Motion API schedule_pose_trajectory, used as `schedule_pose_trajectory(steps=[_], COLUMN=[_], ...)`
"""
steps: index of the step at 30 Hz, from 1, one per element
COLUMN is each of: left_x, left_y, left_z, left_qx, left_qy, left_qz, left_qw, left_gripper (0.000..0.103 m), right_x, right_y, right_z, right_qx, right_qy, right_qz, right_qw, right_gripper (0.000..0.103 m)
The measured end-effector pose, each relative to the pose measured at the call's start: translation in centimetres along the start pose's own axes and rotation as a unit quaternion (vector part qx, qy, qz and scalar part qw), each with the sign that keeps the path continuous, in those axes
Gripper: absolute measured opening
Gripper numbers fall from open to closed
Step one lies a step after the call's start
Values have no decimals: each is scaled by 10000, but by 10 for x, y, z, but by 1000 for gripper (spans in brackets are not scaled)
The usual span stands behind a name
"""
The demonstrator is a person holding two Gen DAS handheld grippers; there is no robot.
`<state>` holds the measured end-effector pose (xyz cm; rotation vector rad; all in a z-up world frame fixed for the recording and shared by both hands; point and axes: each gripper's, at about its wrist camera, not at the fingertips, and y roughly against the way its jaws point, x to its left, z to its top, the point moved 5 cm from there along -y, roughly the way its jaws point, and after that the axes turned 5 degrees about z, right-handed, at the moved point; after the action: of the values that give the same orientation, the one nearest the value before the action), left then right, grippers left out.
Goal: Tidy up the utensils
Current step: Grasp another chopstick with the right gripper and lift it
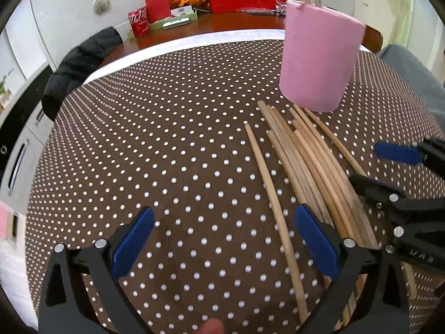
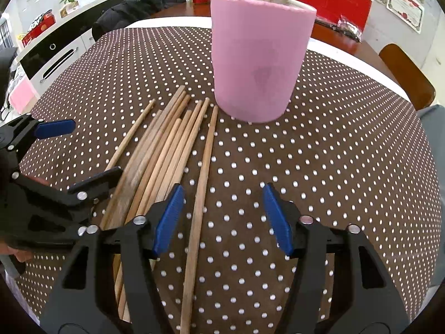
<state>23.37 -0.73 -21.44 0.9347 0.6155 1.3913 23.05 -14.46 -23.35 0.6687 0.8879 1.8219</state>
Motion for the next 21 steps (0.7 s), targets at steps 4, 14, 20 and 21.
schedule_pose_trajectory(steps=[4,14,20,21], left_x=[5,-7,-18,-18], left_y=[-5,4,9,9], left_z=[3,3,-3,-4], left_qx=[-18,-216,-406,-416], left_qy=[144,-174,-293,-261], left_qz=[-199,-378,-500,-515], left_qw=[9997,9989,9975,9975], left_gripper=[99,56,8,6], right_x=[0,-11,-7,-8], right_y=[3,10,8,8], right_z=[-6,-13,-12,-12], right_qx=[-165,-205,-312,-351], right_qy=[113,-77,-6,-38], right_qz=[0,149,125,142], right_qw=[9998,9996,9994,9993], right_gripper=[35,11,9,8])
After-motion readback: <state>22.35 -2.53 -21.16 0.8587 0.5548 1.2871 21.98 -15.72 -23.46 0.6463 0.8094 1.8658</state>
